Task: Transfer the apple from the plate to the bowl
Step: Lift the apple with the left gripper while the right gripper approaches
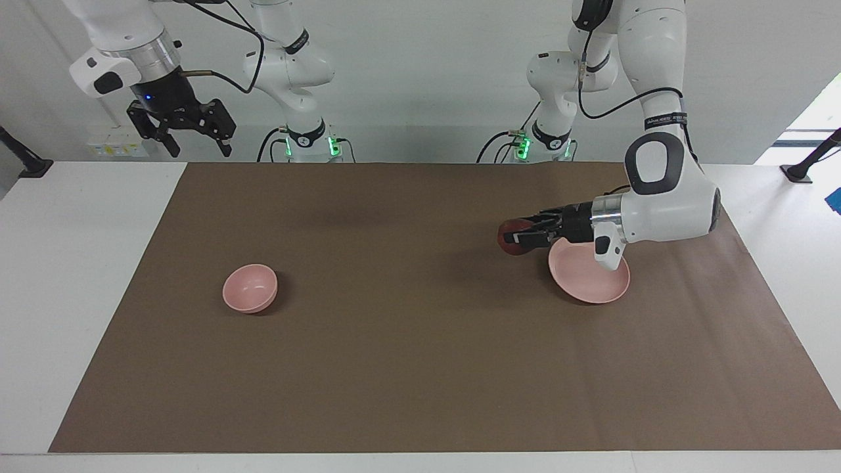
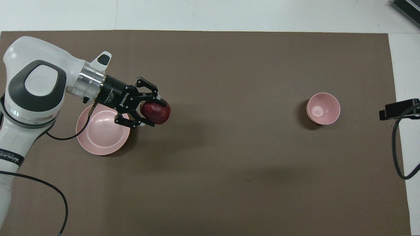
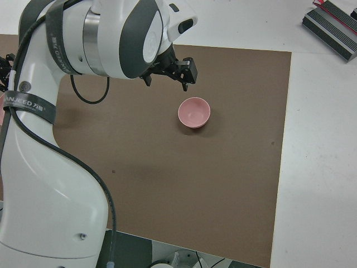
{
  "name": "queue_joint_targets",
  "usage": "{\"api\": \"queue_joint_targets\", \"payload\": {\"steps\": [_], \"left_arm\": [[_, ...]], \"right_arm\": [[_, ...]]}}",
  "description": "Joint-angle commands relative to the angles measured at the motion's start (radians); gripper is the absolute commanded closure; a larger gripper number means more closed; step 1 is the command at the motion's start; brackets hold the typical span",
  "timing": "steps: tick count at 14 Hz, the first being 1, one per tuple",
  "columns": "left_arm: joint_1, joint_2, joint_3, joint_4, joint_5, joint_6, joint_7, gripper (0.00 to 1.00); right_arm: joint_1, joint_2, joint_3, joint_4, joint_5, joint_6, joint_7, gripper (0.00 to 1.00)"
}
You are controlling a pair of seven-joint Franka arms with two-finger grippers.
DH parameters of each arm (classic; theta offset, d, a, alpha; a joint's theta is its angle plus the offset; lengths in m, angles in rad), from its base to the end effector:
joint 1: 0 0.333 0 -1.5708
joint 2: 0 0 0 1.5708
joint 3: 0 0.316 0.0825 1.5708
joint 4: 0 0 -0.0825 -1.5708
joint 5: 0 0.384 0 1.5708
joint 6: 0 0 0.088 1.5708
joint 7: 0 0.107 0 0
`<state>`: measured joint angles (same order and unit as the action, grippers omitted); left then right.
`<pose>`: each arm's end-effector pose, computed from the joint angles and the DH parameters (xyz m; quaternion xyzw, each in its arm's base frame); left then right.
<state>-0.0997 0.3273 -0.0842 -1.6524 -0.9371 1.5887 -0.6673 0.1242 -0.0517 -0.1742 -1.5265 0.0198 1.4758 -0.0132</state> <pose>0.5978 -0.1919 0.4386 0.8211 0.3002 -0.3449 0.3416 0.5281 -0.0270 0.6645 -0.9997 0.0173 -0.0006 0.0143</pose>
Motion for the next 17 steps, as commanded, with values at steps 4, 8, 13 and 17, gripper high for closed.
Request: {"api": "queue_joint_targets", "payload": {"steps": [4,8,13,17], "left_arm": [[-0.003,0.013,-0.092,0.02,-0.225,0.026,-0.242,1.0],[-0.003,0.013,-0.182,0.003,-0.382,0.102,-0.273,1.0],[-0.018,-0.023,-0.316,-0.087,-0.609,0.304,-0.275,1.0],[-0.069,-0.068,-0.367,-0.153,-0.771,0.379,-0.273,1.0]], "right_arm": [[0.018,-0.019,0.018,-0.095,0.121,0.099,-0.014,0.0],[0.018,-0.019,0.018,-0.153,0.323,0.176,0.035,0.0],[0.023,-0.05,0.021,-0.342,0.636,0.307,0.018,0.0],[0.022,-0.089,0.022,-0.414,0.831,0.314,-0.011,0.0]]}}
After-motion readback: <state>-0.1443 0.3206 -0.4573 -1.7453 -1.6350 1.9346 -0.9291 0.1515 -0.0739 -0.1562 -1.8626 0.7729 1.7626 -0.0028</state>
